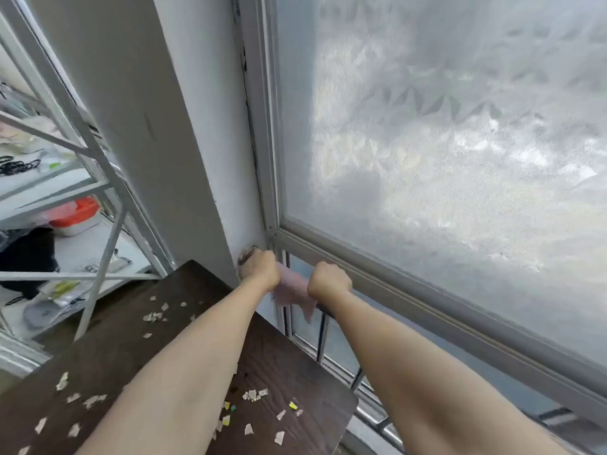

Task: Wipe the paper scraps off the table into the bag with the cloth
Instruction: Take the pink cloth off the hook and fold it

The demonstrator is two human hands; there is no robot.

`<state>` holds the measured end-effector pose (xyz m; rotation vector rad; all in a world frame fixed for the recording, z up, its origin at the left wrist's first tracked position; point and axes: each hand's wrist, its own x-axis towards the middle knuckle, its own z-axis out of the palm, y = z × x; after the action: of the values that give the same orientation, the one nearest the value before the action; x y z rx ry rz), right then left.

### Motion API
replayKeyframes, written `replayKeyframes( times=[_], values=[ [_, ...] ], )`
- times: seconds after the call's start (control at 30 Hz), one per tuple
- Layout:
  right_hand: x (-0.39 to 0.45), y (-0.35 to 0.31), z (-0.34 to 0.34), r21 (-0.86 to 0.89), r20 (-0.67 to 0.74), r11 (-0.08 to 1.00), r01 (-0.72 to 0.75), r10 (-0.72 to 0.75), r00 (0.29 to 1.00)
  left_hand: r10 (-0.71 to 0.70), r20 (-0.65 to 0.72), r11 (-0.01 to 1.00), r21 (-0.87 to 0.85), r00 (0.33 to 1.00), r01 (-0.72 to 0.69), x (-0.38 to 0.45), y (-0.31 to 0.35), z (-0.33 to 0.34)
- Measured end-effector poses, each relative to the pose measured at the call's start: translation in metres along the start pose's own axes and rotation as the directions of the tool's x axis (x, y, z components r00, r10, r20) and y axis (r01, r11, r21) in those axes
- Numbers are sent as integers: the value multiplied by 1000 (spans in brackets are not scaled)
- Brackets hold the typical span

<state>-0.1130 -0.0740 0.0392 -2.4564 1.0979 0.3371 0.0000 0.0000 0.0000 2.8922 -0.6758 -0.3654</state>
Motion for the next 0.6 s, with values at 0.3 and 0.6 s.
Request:
replayKeyframes(
  times=[0.3,0.6],
  values=[
    [16,2,10,48,-11,999,5,-5,1000,-88,-124,987,-143,988,70,11,2,12],
    [14,-20,0,406,-49,911,76,-61,997,-161,-83,842,-532,983,93,-11,-32,-20]
  ],
)
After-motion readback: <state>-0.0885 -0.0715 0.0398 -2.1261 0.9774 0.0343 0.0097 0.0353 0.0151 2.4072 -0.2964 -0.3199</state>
